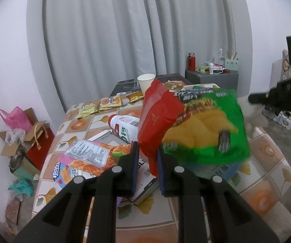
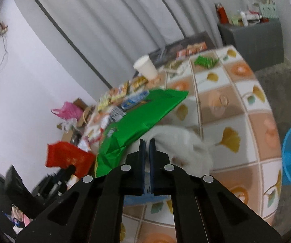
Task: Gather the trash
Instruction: 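Carry the red wrapper and white glove in both tools over the blue wastebasket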
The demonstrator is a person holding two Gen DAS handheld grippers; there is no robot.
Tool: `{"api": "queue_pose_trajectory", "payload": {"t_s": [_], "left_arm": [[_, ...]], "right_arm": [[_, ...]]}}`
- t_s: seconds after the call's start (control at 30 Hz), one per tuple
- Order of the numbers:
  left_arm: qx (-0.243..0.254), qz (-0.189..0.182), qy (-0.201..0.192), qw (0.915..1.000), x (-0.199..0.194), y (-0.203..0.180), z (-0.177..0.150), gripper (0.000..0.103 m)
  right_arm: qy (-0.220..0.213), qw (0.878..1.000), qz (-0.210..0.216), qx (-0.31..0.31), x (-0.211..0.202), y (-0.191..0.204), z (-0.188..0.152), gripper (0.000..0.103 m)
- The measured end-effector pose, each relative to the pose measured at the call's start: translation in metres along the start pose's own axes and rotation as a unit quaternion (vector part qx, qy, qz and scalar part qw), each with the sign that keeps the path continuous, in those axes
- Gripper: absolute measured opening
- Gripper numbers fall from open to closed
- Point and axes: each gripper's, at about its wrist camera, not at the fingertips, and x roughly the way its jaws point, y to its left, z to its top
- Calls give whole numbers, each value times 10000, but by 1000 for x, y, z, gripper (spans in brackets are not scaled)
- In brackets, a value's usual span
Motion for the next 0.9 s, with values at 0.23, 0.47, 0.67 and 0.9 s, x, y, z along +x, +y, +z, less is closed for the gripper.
{"api": "queue_pose_trajectory", "payload": {"t_s": [0.23,0.47,0.67,0.9], "left_arm": [[33,11,-91,10000,-7,-1,5,16],[90,-42,-254,9996,-21,-11,15,16],[249,-243,-491,9982,-38,-33,30,16],[657,-757,-668,9927,-45,-80,52,16]], "right_arm": [[-586,9982,103,85,-41,-5,14,2],[-1032,9942,-50,304,-87,-25,10,2],[-1345,9884,-275,643,-128,-53,-9,2],[-1689,9778,-527,1122,-167,-87,-35,2]]}}
